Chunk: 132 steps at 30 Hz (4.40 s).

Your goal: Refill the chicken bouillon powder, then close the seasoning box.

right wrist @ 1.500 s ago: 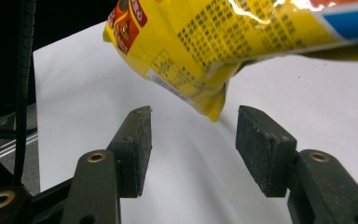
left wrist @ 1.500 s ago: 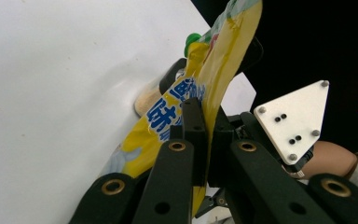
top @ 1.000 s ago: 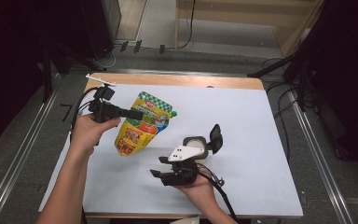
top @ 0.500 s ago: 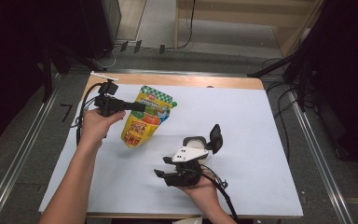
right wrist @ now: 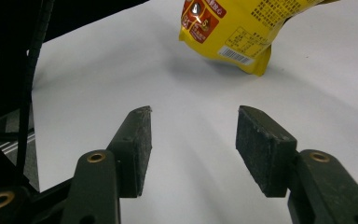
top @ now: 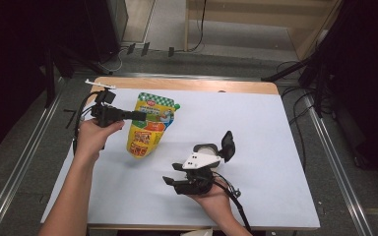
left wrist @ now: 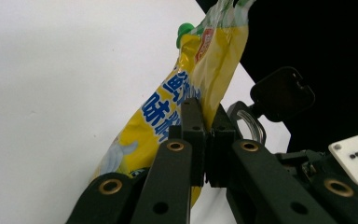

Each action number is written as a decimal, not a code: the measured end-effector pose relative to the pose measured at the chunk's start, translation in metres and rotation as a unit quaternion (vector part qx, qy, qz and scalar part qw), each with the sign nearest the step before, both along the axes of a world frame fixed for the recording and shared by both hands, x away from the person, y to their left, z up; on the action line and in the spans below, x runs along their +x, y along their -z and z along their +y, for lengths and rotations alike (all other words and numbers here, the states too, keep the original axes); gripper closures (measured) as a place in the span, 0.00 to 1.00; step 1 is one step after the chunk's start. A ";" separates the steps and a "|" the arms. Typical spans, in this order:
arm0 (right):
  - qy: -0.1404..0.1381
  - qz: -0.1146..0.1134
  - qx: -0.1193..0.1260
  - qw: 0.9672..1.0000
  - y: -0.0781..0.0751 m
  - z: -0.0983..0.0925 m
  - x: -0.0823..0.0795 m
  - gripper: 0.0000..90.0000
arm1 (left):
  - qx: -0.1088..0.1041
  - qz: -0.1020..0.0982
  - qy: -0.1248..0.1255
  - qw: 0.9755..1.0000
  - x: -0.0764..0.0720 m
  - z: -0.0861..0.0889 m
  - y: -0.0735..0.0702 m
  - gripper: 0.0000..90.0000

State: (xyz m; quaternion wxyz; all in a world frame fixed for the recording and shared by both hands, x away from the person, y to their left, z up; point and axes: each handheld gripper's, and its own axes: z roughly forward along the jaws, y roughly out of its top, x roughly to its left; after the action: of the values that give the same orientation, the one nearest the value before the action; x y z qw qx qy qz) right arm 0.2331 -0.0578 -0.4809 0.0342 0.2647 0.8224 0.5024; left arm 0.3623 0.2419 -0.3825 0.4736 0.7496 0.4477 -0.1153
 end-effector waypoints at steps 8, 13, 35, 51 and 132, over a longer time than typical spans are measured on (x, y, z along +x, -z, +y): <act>-0.016 -0.003 0.001 1.000 -0.003 0.007 0.000 0.52 | 0.007 -0.004 -0.004 1.000 -0.013 0.009 -0.001 0.98; -0.024 -0.004 0.003 1.000 -0.004 0.011 0.001 0.52 | 0.019 -0.011 0.001 1.000 -0.022 0.012 -0.002 0.97; -0.038 -0.007 0.006 0.999 -0.007 0.018 0.003 0.52 | 0.011 -0.039 0.012 0.999 -0.040 0.013 -0.013 0.77; -0.031 0.001 -0.003 1.000 -0.016 0.010 0.008 0.54 | 0.012 -0.045 -0.016 0.999 -0.044 0.023 -0.038 0.66; 0.079 0.019 0.012 0.997 -0.108 -0.144 0.041 1.00 | 0.068 -0.033 -0.080 0.994 -0.024 0.048 0.001 0.51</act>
State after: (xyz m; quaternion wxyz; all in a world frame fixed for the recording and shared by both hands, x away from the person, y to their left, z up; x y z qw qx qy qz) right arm 0.2745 -0.2023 -0.3731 0.0548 0.3388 0.7931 0.5032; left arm 0.3384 0.2895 -0.3836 0.4438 0.7454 0.4970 -0.0215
